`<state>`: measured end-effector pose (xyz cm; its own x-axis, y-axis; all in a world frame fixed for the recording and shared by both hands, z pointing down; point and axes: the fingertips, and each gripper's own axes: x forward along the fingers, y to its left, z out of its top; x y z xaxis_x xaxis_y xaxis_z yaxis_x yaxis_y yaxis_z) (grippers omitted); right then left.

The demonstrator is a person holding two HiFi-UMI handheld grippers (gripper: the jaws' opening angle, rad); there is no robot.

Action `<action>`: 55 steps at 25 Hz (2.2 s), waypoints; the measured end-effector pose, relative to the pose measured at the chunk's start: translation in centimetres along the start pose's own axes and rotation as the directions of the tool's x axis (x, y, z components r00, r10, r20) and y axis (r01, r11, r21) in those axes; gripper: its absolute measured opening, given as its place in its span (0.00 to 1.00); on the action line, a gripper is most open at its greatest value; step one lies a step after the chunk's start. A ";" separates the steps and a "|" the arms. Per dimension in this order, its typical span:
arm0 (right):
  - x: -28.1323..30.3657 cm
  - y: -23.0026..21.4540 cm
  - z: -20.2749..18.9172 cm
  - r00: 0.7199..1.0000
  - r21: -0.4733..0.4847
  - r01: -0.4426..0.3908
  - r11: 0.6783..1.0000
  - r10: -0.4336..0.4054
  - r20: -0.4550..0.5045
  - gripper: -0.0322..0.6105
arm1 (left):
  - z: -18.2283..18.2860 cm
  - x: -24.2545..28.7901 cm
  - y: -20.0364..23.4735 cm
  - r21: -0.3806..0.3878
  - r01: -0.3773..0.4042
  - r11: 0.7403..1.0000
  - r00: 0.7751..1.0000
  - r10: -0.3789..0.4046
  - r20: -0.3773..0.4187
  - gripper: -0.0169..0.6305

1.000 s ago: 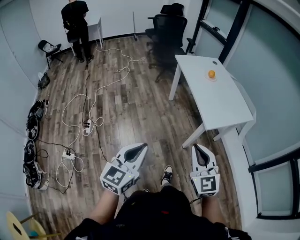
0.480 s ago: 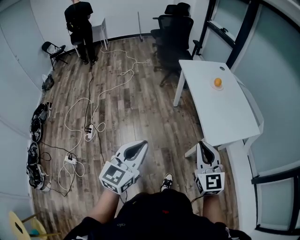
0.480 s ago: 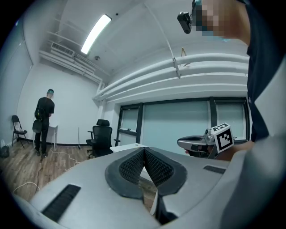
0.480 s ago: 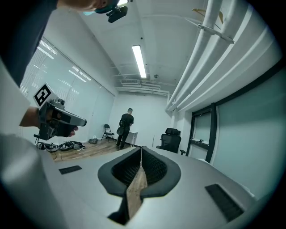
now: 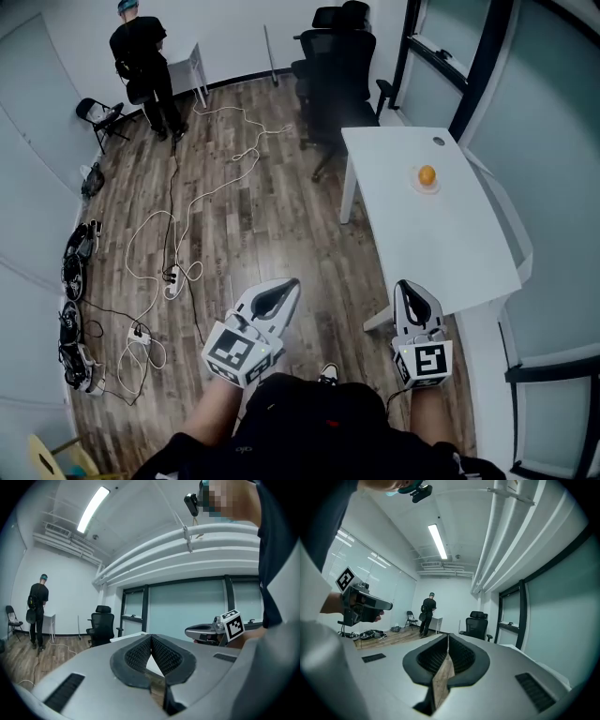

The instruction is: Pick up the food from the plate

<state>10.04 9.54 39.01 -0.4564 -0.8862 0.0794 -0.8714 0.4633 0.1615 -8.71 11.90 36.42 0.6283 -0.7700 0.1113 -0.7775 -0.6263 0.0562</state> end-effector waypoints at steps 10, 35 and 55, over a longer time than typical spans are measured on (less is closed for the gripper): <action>6.8 -4.7 -2.6 0.999 0.041 -0.021 0.999 0.022 -0.031 0.09 | -1.3 7.5 3.1 0.002 0.001 1.000 0.998 -0.001 -0.063 0.06; 32.3 -15.0 -1.3 0.926 -0.016 0.341 0.940 -0.338 -0.165 0.09 | 0.7 31.2 26.5 -0.002 0.385 0.923 0.921 -0.384 -0.066 0.06; 36.0 -35.1 -8.2 0.876 0.029 0.441 0.897 -0.424 -0.230 0.09 | 1.2 52.2 23.8 -0.002 0.440 0.898 0.889 -0.436 -0.137 0.06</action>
<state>25.64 -38.63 44.24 0.0105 -0.9738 0.2270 -0.9882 0.0246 0.1514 5.57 -43.35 42.34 0.8944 -0.3949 0.2100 -0.4216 -0.9011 0.1013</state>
